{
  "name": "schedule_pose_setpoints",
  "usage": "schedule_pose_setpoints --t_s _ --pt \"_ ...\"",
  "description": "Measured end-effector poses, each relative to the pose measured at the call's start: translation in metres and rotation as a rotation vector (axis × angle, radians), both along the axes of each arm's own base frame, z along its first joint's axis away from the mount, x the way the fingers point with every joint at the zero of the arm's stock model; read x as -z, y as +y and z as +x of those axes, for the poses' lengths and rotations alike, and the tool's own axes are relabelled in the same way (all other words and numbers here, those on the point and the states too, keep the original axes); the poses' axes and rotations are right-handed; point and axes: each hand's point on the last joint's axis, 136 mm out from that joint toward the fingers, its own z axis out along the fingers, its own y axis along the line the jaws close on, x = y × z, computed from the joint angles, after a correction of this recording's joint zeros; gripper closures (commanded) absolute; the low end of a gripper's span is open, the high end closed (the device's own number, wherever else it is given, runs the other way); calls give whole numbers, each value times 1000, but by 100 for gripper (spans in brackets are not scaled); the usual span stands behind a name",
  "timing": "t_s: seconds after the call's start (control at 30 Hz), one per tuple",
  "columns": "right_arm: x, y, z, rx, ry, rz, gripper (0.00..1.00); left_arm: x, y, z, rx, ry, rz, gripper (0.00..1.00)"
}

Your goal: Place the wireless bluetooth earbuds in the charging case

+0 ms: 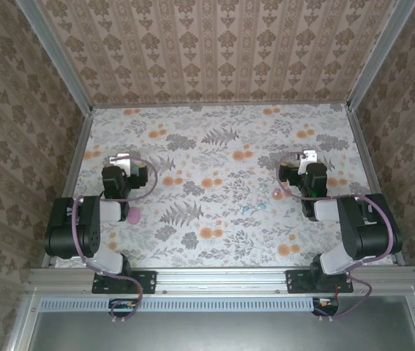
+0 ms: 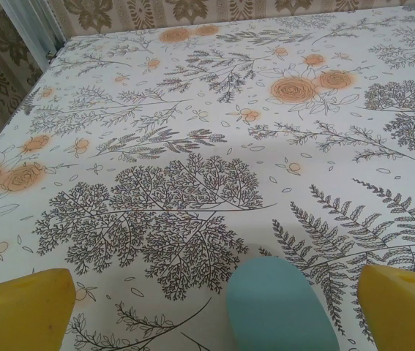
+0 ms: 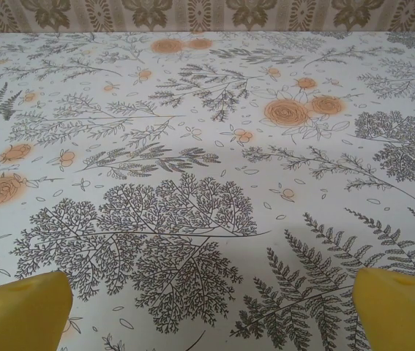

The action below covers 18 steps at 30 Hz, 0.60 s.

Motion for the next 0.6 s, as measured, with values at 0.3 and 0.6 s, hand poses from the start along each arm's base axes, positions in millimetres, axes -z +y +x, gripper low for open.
schedule_pose_setpoints --t_s 0.3,0.6 --pt "0 0 0 0 0 0 0 0 0 0 0 0 0 0" --pt "0 -2 0 6 0 1 0 0 -1 0 6 0 -3 0"
